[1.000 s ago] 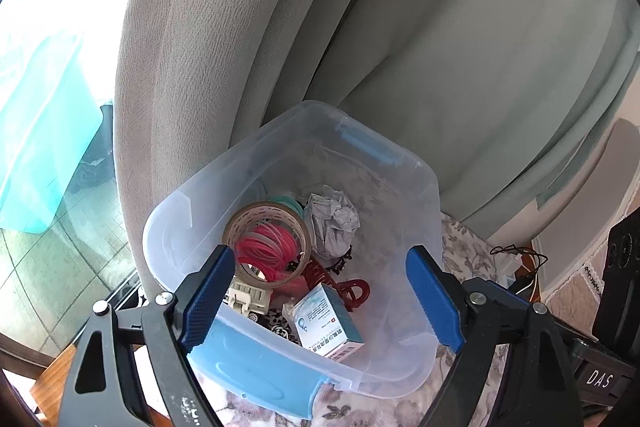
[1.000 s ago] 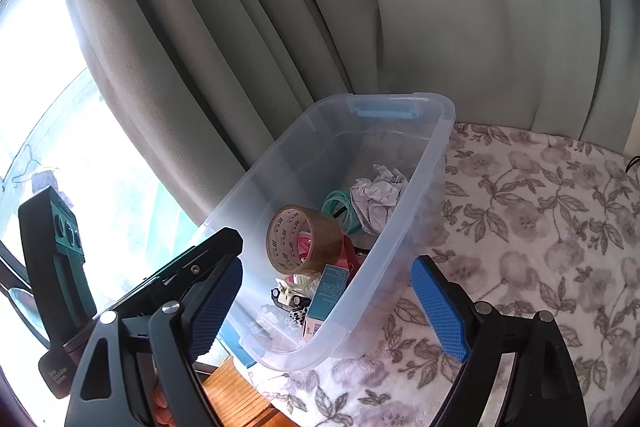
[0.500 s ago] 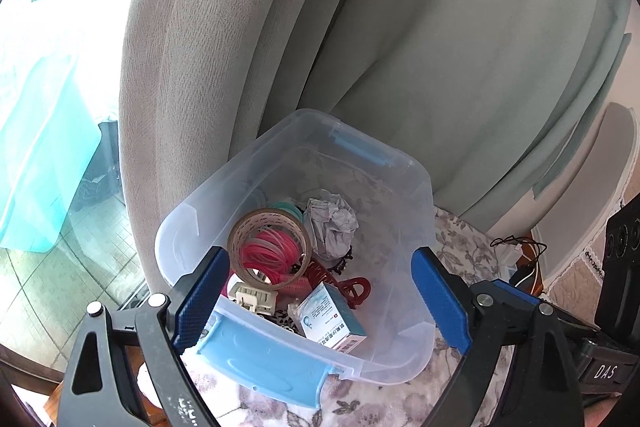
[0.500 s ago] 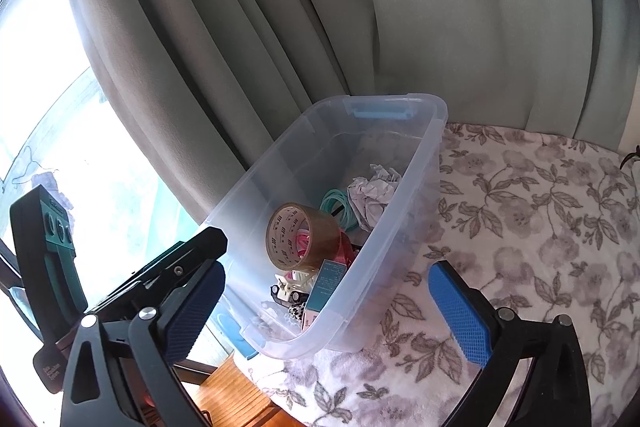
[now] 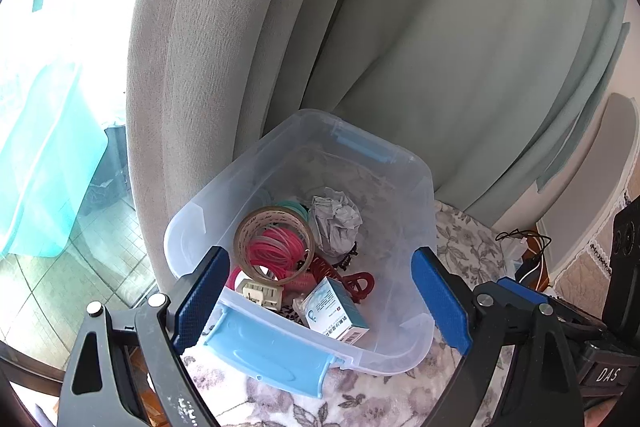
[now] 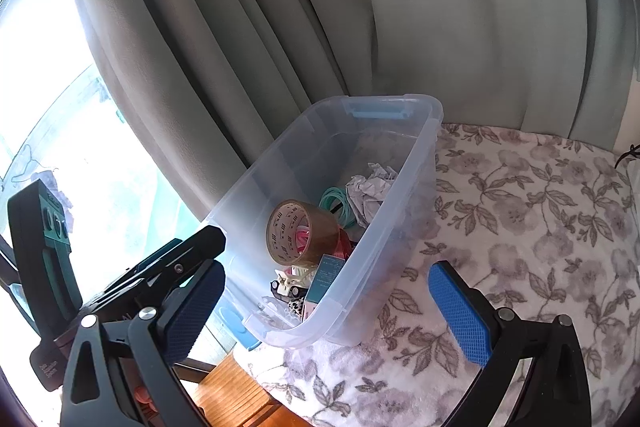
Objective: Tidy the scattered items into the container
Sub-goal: 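Withdraw both open tools up and away from the clear box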
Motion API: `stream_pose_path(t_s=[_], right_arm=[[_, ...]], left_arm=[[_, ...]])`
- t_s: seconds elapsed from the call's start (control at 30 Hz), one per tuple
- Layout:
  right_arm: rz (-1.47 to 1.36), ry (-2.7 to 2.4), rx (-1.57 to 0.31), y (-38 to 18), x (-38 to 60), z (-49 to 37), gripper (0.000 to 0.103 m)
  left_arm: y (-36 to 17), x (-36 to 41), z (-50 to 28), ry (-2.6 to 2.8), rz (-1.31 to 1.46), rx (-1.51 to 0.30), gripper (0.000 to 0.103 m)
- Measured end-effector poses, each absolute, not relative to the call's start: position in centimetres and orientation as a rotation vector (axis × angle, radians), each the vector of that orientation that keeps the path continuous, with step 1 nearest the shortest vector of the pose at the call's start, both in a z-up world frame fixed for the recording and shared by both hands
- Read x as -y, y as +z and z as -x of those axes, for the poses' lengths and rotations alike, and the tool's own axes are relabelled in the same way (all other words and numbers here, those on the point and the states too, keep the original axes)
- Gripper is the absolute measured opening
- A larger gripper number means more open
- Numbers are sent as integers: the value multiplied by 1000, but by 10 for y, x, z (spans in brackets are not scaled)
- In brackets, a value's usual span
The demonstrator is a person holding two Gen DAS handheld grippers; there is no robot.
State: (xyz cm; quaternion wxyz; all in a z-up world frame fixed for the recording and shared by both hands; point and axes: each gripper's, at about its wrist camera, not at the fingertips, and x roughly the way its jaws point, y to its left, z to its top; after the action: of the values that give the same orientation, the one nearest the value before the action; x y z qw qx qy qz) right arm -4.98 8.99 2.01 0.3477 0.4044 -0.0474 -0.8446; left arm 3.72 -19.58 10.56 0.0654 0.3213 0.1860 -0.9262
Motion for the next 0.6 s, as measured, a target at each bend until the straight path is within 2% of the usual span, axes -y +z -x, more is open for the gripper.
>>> stream_pose_path(t_s=[0.6], right_arm=[[-1055,-2187,111,20,-90,49,103]], left_arm=[[101,198,-36,-2770,-1005,-563,93]])
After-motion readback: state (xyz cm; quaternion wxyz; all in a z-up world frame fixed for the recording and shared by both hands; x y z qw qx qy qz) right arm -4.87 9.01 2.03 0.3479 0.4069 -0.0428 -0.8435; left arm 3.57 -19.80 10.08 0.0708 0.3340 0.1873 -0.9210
